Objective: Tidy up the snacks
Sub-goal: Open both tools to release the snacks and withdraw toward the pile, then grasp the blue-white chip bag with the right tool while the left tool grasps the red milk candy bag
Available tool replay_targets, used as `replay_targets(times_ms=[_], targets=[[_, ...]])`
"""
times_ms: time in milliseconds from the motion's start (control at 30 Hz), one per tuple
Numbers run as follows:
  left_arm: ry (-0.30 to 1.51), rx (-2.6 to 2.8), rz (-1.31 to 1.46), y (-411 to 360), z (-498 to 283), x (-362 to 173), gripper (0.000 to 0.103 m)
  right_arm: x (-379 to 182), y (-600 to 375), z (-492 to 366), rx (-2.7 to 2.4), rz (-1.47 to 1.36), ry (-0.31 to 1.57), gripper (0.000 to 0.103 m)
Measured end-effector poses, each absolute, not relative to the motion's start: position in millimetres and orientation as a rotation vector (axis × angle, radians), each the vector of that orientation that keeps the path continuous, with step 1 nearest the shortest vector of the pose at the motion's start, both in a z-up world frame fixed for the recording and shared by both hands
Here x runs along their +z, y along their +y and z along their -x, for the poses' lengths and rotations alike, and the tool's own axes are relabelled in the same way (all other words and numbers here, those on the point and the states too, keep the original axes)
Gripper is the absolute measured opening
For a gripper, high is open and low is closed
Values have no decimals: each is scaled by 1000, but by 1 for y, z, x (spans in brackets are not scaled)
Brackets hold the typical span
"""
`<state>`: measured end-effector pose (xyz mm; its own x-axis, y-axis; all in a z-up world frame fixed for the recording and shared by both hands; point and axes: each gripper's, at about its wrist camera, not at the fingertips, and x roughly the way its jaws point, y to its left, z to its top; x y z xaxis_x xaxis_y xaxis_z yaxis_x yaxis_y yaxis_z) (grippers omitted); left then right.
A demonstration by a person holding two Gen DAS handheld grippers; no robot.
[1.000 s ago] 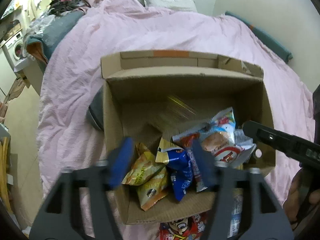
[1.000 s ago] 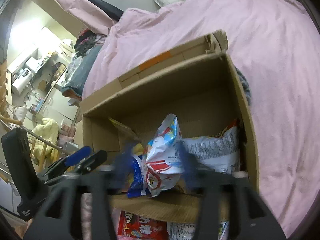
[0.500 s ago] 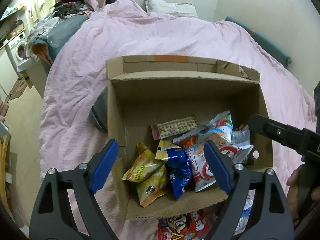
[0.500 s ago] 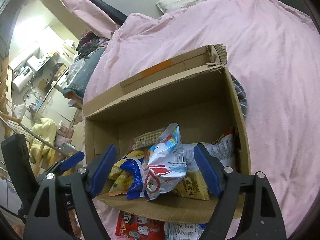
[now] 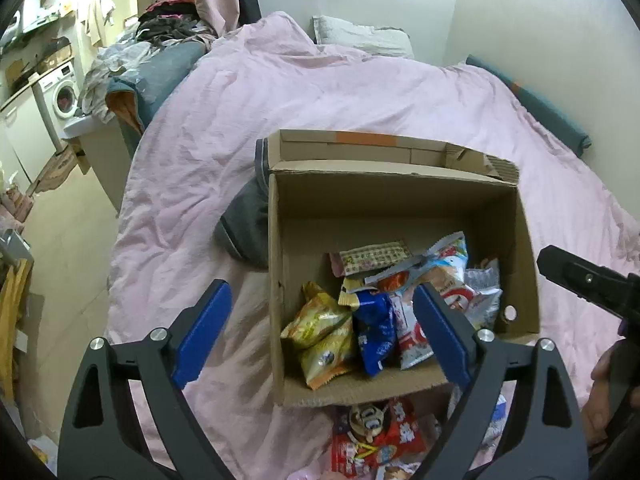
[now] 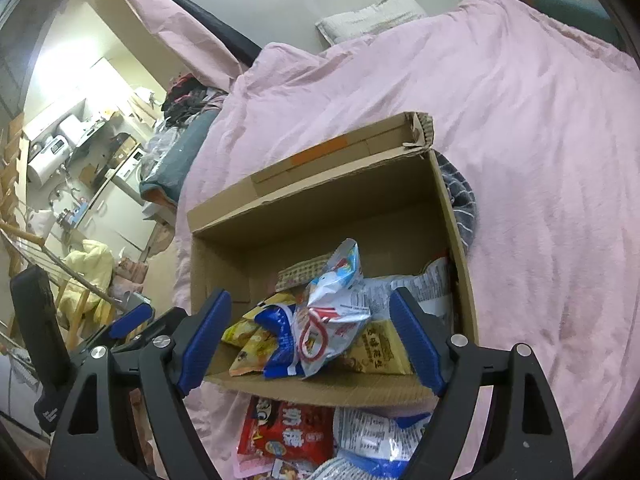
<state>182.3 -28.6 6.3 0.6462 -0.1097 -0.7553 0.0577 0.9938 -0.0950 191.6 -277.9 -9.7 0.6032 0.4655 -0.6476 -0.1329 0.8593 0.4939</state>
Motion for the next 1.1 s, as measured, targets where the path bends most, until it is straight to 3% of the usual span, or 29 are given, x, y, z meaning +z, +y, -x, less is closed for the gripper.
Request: replay_targets(times_ms=[833,1100], targets=[[899,-70,114,-4,-103,5,90,-15,-284,-113,322,-437,917,84],[985,-64,113,-2,-84,-16,90,-35,-285,-99,301,-389,989,84]])
